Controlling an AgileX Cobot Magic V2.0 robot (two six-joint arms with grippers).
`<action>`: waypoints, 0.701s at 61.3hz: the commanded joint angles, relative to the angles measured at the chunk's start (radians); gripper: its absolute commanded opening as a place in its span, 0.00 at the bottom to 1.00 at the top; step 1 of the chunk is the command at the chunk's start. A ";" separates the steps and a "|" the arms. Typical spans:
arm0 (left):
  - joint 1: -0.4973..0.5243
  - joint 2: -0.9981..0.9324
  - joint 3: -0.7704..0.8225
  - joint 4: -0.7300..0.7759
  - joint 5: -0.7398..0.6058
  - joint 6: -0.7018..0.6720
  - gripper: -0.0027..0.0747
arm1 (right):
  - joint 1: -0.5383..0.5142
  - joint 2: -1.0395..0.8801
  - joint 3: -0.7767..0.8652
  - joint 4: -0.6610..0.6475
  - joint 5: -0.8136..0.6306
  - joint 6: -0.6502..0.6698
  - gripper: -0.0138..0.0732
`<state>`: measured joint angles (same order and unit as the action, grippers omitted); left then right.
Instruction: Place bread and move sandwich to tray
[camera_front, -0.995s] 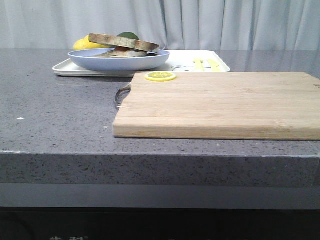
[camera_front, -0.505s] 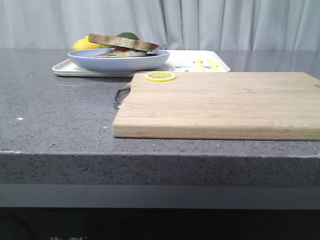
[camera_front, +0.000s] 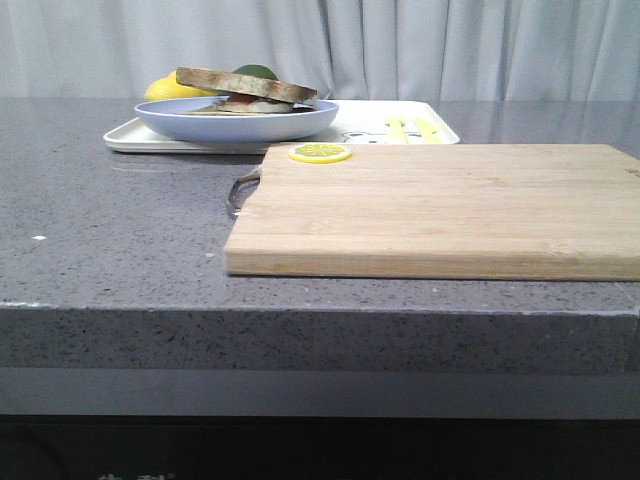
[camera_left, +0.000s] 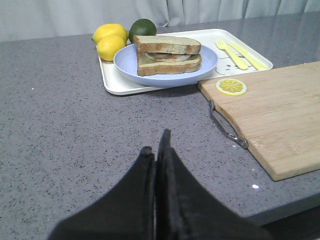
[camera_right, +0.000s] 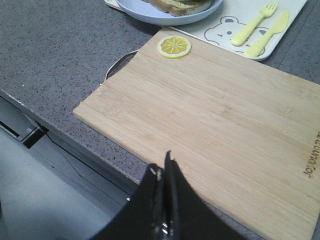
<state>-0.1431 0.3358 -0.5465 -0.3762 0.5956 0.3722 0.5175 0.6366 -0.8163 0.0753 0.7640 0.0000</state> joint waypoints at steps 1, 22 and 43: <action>0.003 -0.017 0.020 0.006 -0.166 0.001 0.01 | -0.005 -0.001 -0.024 -0.003 -0.068 -0.008 0.03; 0.034 -0.248 0.257 0.376 -0.300 -0.405 0.01 | -0.005 -0.001 -0.024 -0.003 -0.068 -0.008 0.03; 0.093 -0.353 0.441 0.371 -0.485 -0.405 0.01 | -0.005 -0.001 -0.024 -0.003 -0.068 -0.008 0.03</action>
<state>-0.0516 -0.0018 -0.1141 0.0000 0.2619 -0.0212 0.5175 0.6366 -0.8163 0.0753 0.7640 0.0000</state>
